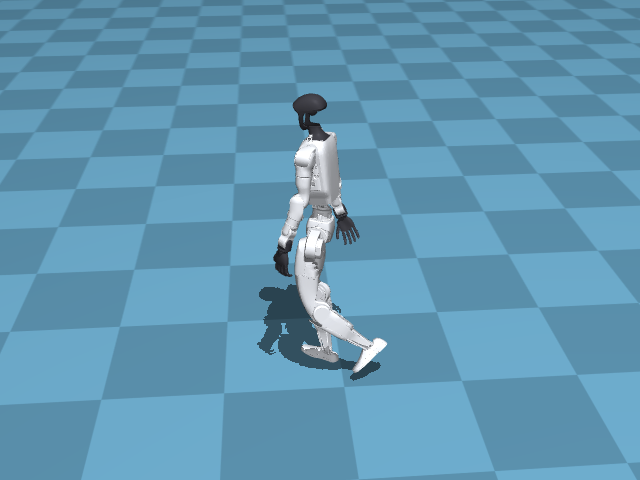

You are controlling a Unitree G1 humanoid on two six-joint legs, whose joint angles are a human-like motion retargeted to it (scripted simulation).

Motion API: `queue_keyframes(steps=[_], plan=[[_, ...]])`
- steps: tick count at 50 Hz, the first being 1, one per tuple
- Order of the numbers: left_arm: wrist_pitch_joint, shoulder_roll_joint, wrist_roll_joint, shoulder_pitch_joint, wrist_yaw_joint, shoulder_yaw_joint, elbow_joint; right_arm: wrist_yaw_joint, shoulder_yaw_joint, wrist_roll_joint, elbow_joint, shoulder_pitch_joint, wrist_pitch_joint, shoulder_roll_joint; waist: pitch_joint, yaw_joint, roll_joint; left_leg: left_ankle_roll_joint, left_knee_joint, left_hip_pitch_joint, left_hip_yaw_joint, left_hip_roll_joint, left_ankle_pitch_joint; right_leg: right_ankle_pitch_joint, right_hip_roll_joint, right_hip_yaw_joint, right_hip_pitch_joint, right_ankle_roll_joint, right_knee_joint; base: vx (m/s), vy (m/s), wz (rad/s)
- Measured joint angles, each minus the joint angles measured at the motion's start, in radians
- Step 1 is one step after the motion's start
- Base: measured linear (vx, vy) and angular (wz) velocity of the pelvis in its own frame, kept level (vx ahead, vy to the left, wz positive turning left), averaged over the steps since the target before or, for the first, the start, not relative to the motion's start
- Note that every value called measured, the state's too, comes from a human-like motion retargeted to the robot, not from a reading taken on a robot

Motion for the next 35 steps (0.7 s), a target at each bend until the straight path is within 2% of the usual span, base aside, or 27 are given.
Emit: queue_keyframes(steps=[5,8,10,13,15,17,19,20,21,22,23,25,27,30,33,35], plan=[[0.028,0.007,0.032,0.060,0.003,0.015,0.114,-0.030,0.102,-0.012,-0.007,-0.130,-0.025,0.020,0.012,0.095,0.038,0.000,0.426,-0.263,-0.105,0.122,-0.116,0.026,0.059,0.007,0.069,-0.006,-0.104,0.23,-0.12,-0.27],[0.047,0.003,0.061,0.100,0.008,0.056,0.167,-0.035,0.144,-0.058,-0.010,-0.231,-0.028,0.025,-0.005,0.109,0.063,0.000,0.492,-0.431,-0.140,0.138,-0.105,0.036,0.081,-0.013,0.079,0.009,-0.145,0.11,0.25,0.24],[0.057,0.002,0.067,0.128,0.006,0.076,0.203,-0.029,0.170,-0.080,-0.024,-0.288,-0.037,0.032,-0.016,0.110,0.072,0.000,0.457,-0.519,-0.125,0.125,-0.087,0.039,0.084,-0.026,0.086,0.030,-0.163,0.13,0.40,0.43],[0.073,-0.006,0.077,0.165,-0.012,0.102,0.244,-0.017,0.200,-0.088,-0.073,-0.341,-0.065,0.049,-0.033,0.119,0.069,0.000,0.273,-0.603,-0.037,0.064,-0.039,0.048,0.049,-0.046,0.093,0.084,-0.181,0.12,0.66,0.47],[0.084,-0.021,0.086,0.187,-0.024,0.118,0.264,-0.015,0.212,-0.082,-0.115,-0.356,-0.094,0.056,-0.053,0.109,0.061,0.000,0.038,-0.644,0.002,-0.058,0.050,0.061,-0.005,-0.079,0.085,0.135,-0.194,0.09,0.72,0.77],[0.094,-0.029,0.087,0.202,-0.031,0.137,0.276,-0.017,0.228,-0.069,-0.151,-0.363,-0.132,0.066,-0.060,0.100,0.069,-0.118,-0.212,-0.650,-0.068,-0.143,0.144,0.046,0.005,-0.091,0.097,0.150,-0.198,0.32,0.33,0.51],[0.099,-0.036,0.083,0.212,-0.037,0.156,0.284,-0.013,0.250,-0.054,-0.175,-0.363,-0.170,0.077,-0.055,0.100,0.085,-0.227,-0.413,-0.620,-0.130,-0.167,0.223,0.026,0.041,-0.090,0.135,0.158,-0.209,0.47,0.15,0.05],[0.100,-0.039,0.080,0.217,-0.039,0.163,0.288,-0.008,0.260,-0.050,-0.182,-0.361,-0.185,0.081,-0.052,0.104,0.094,-0.270,-0.495,-0.603,-0.158,-0.169,0.265,0.016,0.060,-0.085,0.158,0.163,-0.214,0.51,0.15,-0.14],[0.101,-0.043,0.079,0.221,-0.044,0.167,0.290,0.005,0.271,-0.054,-0.186,-0.353,-0.189,0.083,-0.053,0.109,0.099,-0.283,-0.542,-0.584,-0.159,-0.169,0.287,0.005,0.070,-0.084,0.179,0.174,-0.215,0.51,0.14,-0.21],[0.101,-0.046,0.080,0.226,-0.050,0.171,0.290,0.021,0.281,-0.064,-0.189,-0.342,-0.192,0.084,-0.056,0.115,0.101,-0.276,-0.581,-0.565,-0.157,-0.171,0.317,-0.004,0.077,-0.081,0.199,0.187,-0.214,0.56,0.14,-0.27],[0.101,-0.050,0.085,0.230,-0.060,0.177,0.289,0.042,0.288,-0.086,-0.191,-0.329,-0.192,0.083,-0.060,0.120,0.097,-0.228,-0.601,-0.546,-0.145,-0.178,0.362,-0.011,0.076,-0.076,0.219,0.202,-0.212,0.65,0.13,-0.21],[0.101,-0.053,0.098,0.238,-0.077,0.187,0.289,0.071,0.290,-0.149,-0.178,-0.291,-0.190,0.082,-0.088,0.115,0.083,-0.137,-0.591,-0.521,-0.086,-0.183,0.313,-0.015,0.078,-0.073,0.240,0.220,-0.197,0.67,0.05,-0.22],[0.112,-0.046,0.104,0.220,-0.086,0.207,0.282,0.030,0.293,-0.195,-0.134,-0.260,-0.174,0.085,-0.097,0.133,0.064,-0.139,-0.510,-0.567,-0.161,-0.162,0.273,0.024,0.084,-0.039,0.233,0.220,-0.153,0.52,-0.06,-0.61],[0.121,-0.027,0.076,0.188,-0.071,0.188,0.241,-0.060,0.308,-0.164,-0.043,-0.214,-0.123,0.083,-0.115,0.148,0.072,-0.125,-0.476,-0.550,-0.162,-0.094,0.229,0.155,0.113,-0.173,0.207,0.220,-0.038,0.46,-0.10,-0.51],[0.085,-0.025,0.030,0.154,-0.042,0.127,0.190,-0.037,0.265,-0.147,0.017,-0.166,-0.058,0.049,-0.123,0.172,0.129,-0.096,-0.505,-0.475,-0.151,-0.032,0.192,0.351,0.109,-0.243,0.170,0.220,0.201,0.48,0.17,-0.29],[0.071,-0.020,0.013,0.133,-0.018,0.124,0.159,-0.038,0.232,-0.168,0.023,-0.124,-0.034,0.042,-0.115,0.137,0.177,-0.101,-0.508,-0.428,-0.207,0.010,0.172,0.340,0.114,-0.261,0.100,0.220,0.434,0.60,0.15,-0.07]])
